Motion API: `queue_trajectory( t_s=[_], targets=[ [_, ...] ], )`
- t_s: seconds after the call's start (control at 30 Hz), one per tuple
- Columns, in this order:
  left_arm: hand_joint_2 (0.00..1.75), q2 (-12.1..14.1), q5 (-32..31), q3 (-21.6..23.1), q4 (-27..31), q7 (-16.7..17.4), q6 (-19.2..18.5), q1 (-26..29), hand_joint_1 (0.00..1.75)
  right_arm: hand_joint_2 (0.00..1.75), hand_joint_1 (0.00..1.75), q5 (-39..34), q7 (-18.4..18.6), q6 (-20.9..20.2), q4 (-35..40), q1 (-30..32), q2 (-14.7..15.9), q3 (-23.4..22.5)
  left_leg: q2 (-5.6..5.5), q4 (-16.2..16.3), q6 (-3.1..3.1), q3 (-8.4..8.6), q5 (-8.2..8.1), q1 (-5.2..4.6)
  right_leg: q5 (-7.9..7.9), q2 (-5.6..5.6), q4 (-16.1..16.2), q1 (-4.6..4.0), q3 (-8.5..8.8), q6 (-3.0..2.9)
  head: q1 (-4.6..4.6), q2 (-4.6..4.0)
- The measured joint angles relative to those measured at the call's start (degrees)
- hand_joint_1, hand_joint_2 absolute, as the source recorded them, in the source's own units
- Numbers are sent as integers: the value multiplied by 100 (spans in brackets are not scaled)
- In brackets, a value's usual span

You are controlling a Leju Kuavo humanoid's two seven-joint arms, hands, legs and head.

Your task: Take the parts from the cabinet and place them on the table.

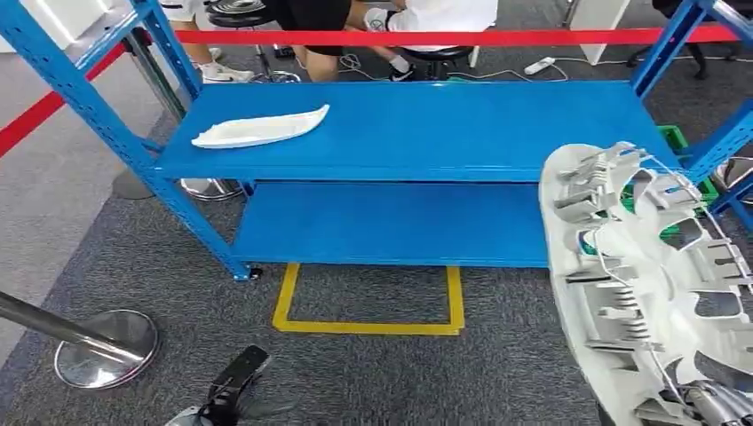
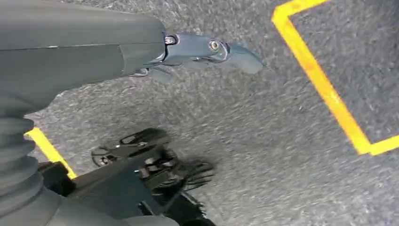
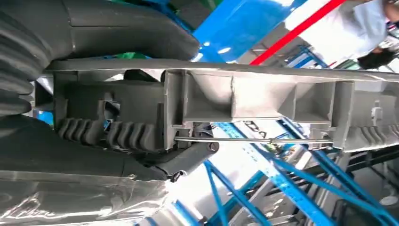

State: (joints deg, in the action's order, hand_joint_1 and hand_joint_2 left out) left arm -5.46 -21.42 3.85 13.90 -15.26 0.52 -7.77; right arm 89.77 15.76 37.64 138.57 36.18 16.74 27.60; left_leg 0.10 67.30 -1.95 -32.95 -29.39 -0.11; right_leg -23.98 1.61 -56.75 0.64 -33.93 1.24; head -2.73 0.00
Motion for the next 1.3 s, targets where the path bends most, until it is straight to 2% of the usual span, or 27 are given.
queue_trajectory(
  t_s=[0.03,0.07,0.1,0.17,0.23,0.27,0.33,0.37,0.4,0.47,0.53,0.6,0.63,0.7,0.73,0.8,0.87,0.9,0.93,0.97,1.03,1.07,1.1,1.2,1.23,1.27,1.3],
  targets=[
    [175,0,-9,7,4,2,-4,-17,0,175,175,0,-20,-7,22,30,-50,-20,-64,-546,28,369,114,2,46,30,-9,4,-48,28,0,0],
    [175,-2,-24,22,18,9,-13,-40,0,175,175,0,-53,-9,42,71,-81,-42,-210,-1016,46,713,55,4,86,55,-19,-13,-88,59,-2,0],
    [175,-18,-35,48,31,22,-35,-60,0,175,175,0,-112,-24,72,107,-142,-66,-239,-1359,76,873,-21,14,140,79,-41,-31,-128,91,4,0],
    [175,-39,-83,96,33,57,-77,-83,0,175,175,0,-267,-50,131,187,-276,-138,-207,-1344,124,767,4,-27,287,111,-1,-2,-202,151,4,0],
    [175,-68,-144,138,39,120,-118,-91,0,175,175,-2,-468,-72,181,326,-466,-219,-95,-1377,243,650,132,12,302,133,-13,26,-297,216,4,0],
    [175,-76,-155,153,48,144,-131,-100,0,175,175,-4,-566,-85,194,386,-564,-269,-81,-1374,286,591,187,-2,33,17,-151,9,-371,237,26,0],
    [175,-107,-203,217,63,190,-166,-107,0,175,175,-7,-739,-111,223,457,-721,-350,3,-1370,323,465,293,-14,-686,-95,-984,8,-595,283,66,0],
    [175,-118,-225,247,66,214,-181,-109,0,175,175,-7,-815,-118,229,495,-809,-391,48,-1366,328,398,345,-22,-917,-106,-1444,8,-696,297,63,0],
    [175,-122,-253,271,74,236,-186,-112,0,175,175,-7,-874,-125,240,536,-891,-428,100,-1357,329,327,401,-27,-990,-110,-1800,8,-737,308,66,0],
    [175,-138,-280,310,89,258,-195,-125,0,175,175,-7,-961,-146,267,633,-1033,-463,193,-1343,317,194,497,-35,-675,-119,-1752,8,-483,307,65,0],
    [175,-151,-310,369,109,278,-197,-141,0,175,175,-4,-1030,-151,293,713,-1164,-492,251,-1327,279,63,595,-35,-318,-190,-832,7,216,286,63,0],
    [175,-164,-315,387,144,289,-197,-159,0,175,175,0,-1060,-151,337,735,-1233,-511,297,-1281,215,6,665,-71,-552,-393,222,-35,957,275,72,0],
    [175,-164,-321,391,146,291,-197,-168,0,175,175,2,-1082,-151,358,752,-1281,-522,328,-1283,186,-10,736,-73,-568,-381,252,-43,933,199,50,0],
    [175,-175,-319,417,149,317,-192,-177,0,175,175,4,-1130,-146,382,815,-1362,-557,383,-1289,133,-42,818,-47,-509,-315,207,-67,762,147,44,0],
    [175,-186,-304,418,146,343,-154,-168,0,175,175,4,-1156,-149,400,826,-1407,-575,352,-1279,88,-93,799,-47,-434,-298,239,-31,705,56,61,0],
    [175,-253,-301,420,147,398,-42,-148,0,175,175,4,-1182,-151,428,864,-1464,-586,98,-924,1,-217,238,-23,-319,-243,207,-16,616,-37,18,0],
    [175,-312,-317,424,147,437,28,-123,0,175,175,7,-1196,-151,446,900,-1514,-592,35,47,-30,-466,-381,-14,-214,-180,161,-20,445,-58,2,0],
    [175,-334,-330,424,146,446,35,-111,0,175,175,7,-1198,-151,452,901,-1528,-592,30,441,-31,-553,-512,-14,-165,-144,129,-22,349,-61,-2,0],
    [175,-334,-378,433,149,446,26,-103,0,175,175,7,-1198,-151,455,902,-1539,-592,27,571,-27,-536,-474,-14,-111,-96,114,-22,256,-58,0,0],
    [175,-315,-396,456,153,446,-13,-104,0,175,175,7,-1198,-149,455,904,-1543,-592,22,460,-17,-397,-288,-14,-63,-51,86,-21,163,-49,-4,0],
    [175,-277,-400,479,166,428,-99,-125,0,175,175,7,-1196,-149,457,909,-1560,-590,-26,-315,12,136,147,-7,1,38,26,-11,23,-11,-4,0],
    [175,-243,-400,485,177,422,-125,-137,0,175,175,7,-1191,-146,459,909,-1569,-590,-152,-821,30,466,215,3,29,85,0,-5,-27,17,-4,0],
    [175,-221,-400,505,177,409,-144,-147,0,175,175,7,-1178,-142,459,899,-1574,-586,-306,-1169,56,671,105,8,59,114,-36,-36,-94,47,-4,0],
    [175,-166,-398,520,177,393,-179,-149,0,175,175,9,-1141,-140,463,911,-1576,-573,-252,-1275,106,629,48,-16,222,205,-26,-4,-207,154,2,0],
    [175,-162,-398,520,177,391,-186,-143,0,175,175,9,-1134,-140,468,917,-1576,-568,-199,-1291,178,585,98,3,258,248,-24,-23,-238,196,2,0],
    [175,-149,-398,520,179,389,-186,-152,0,175,175,9,-1128,-140,470,930,-1576,-557,-132,-1302,232,550,141,24,146,139,-94,-13,-341,202,-2,0],
    [175,-146,-396,522,184,380,-190,-145,0,175,175,9,-1123,-140,472,922,-1576,-549,-107,-1302,286,514,178,26,-120,-6,-384,-10,-441,227,64,0]
  ],
)
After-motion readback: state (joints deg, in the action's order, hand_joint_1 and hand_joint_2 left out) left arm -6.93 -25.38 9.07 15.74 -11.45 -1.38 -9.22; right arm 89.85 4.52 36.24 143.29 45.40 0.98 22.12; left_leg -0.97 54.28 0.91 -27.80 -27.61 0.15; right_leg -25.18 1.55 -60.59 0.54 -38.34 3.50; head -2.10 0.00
